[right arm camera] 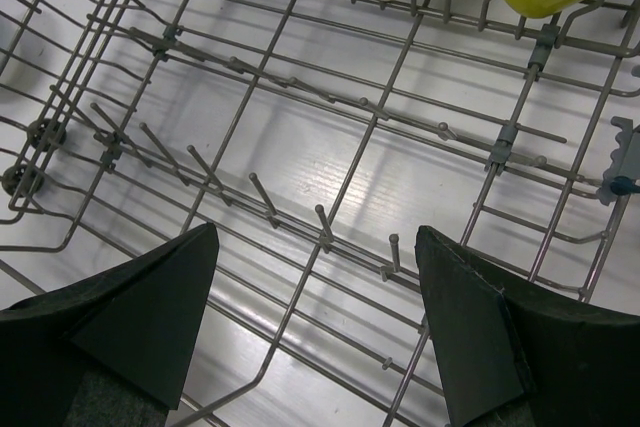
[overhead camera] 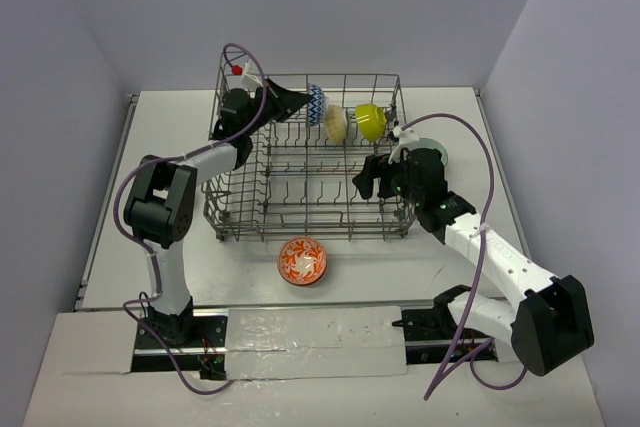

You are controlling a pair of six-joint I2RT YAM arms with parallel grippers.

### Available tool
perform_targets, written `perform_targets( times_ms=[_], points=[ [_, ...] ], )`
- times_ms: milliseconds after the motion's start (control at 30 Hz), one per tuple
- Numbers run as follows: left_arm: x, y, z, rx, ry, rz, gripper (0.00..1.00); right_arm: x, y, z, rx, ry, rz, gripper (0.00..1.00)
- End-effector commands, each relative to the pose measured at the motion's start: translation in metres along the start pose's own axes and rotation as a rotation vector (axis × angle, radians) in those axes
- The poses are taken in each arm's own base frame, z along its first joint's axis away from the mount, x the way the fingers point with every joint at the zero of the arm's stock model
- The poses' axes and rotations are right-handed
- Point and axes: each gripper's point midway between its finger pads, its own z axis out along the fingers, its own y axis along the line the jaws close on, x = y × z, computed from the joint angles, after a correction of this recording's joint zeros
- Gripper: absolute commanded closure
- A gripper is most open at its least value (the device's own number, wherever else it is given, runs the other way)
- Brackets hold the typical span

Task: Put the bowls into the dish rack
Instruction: Insert the bowl into the dish rack.

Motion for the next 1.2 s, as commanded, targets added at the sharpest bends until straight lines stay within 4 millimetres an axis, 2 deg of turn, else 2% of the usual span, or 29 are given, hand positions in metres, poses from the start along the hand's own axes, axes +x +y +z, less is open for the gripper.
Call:
perform_targets(
  times_ms=[0,233,467,833,1000,1033,1100,1167],
  points=[
    [-0.018,-0.014,-0.001,0.054,-0.044,0.034,1.00,-0.029,0.012,-0.001,-0.031,-0.071,-0.032,0.13],
    [-0.020,-0.004,-0.005,0.045,-0.055,0.004,1.00,-0.027,0.013,0.000,-0.037,-0.065,-0.035,0.13],
    [-0.023,-0.003,-0.006,0.013,-0.046,0.014,0.99,-0.026,0.013,0.001,-0.034,-0.060,-0.035,0.13],
    [-0.008,0.016,-0.008,-0.036,-0.002,-0.047,0.96,-0.030,0.010,-0.002,-0.012,-0.078,-0.028,0.13],
    [-0.004,0.024,-0.012,-0.064,0.007,-0.047,0.99,-0.054,0.005,-0.007,0.045,-0.136,-0.018,0.10],
    [-0.003,0.024,-0.013,-0.063,0.008,-0.049,0.99,-0.068,0.007,-0.006,0.046,-0.154,-0.015,0.10],
    [-0.002,0.026,-0.014,-0.068,0.006,-0.057,0.99,-0.076,0.007,-0.005,0.056,-0.155,0.009,0.10],
    [0.000,0.028,-0.015,-0.068,0.005,-0.065,0.99,-0.095,0.015,-0.004,0.035,-0.187,0.017,0.08]
  ],
)
